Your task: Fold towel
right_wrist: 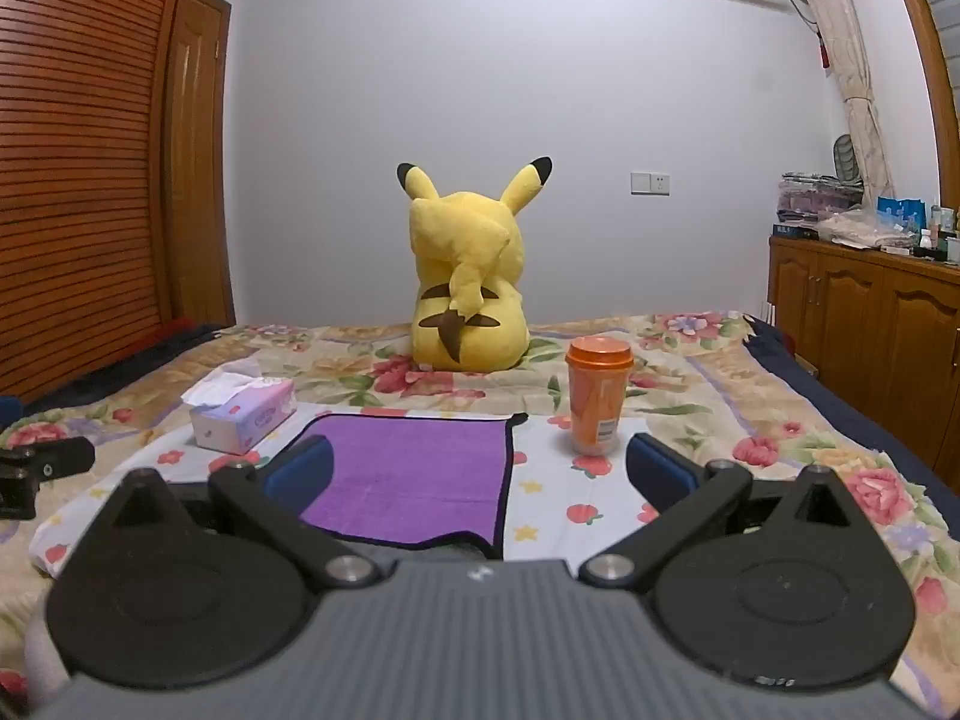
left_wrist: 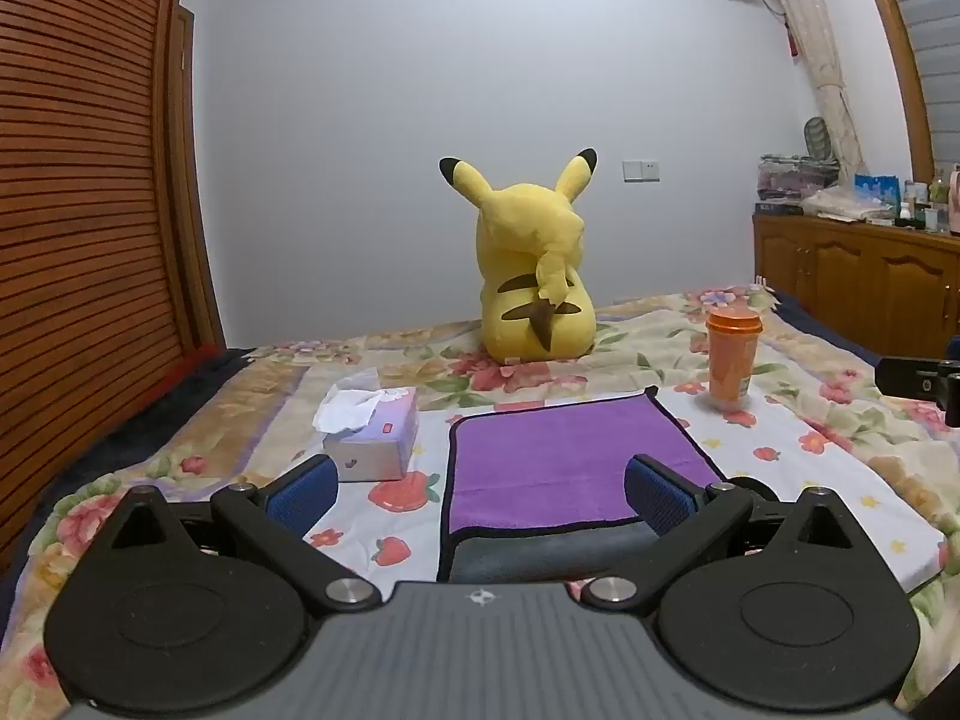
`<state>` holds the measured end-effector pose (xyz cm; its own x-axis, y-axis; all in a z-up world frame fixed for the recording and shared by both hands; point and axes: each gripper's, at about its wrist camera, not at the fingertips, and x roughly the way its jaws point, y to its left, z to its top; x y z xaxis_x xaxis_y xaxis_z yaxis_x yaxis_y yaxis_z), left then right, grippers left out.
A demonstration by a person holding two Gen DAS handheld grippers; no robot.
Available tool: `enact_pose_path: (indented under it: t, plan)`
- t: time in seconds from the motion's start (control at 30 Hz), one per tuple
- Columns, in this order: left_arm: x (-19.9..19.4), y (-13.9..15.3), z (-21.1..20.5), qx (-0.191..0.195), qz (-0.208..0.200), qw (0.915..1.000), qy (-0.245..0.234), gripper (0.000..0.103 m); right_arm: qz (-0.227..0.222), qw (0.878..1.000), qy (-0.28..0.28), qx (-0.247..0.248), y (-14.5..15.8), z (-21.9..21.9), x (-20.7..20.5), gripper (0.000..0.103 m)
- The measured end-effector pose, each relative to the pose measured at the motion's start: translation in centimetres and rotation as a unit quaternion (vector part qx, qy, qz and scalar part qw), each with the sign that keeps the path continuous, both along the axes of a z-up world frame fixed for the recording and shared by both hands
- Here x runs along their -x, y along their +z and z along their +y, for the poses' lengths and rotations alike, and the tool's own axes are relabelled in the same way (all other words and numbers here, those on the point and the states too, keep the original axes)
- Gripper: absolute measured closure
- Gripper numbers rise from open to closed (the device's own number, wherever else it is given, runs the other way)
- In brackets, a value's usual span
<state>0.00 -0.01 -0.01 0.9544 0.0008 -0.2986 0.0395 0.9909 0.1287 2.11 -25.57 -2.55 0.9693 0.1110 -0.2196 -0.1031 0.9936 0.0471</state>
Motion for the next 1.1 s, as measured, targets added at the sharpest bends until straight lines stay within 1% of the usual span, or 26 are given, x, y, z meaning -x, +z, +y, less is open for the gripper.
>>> enact_pose_path:
  t: [1.1]
  plan:
    - [0.06,0.06,0.01,0.005,-0.006,1.0000,0.001,0.000,0.001,1.000,0.000,-0.001,-0.14,-0.27,-0.08,0.000]
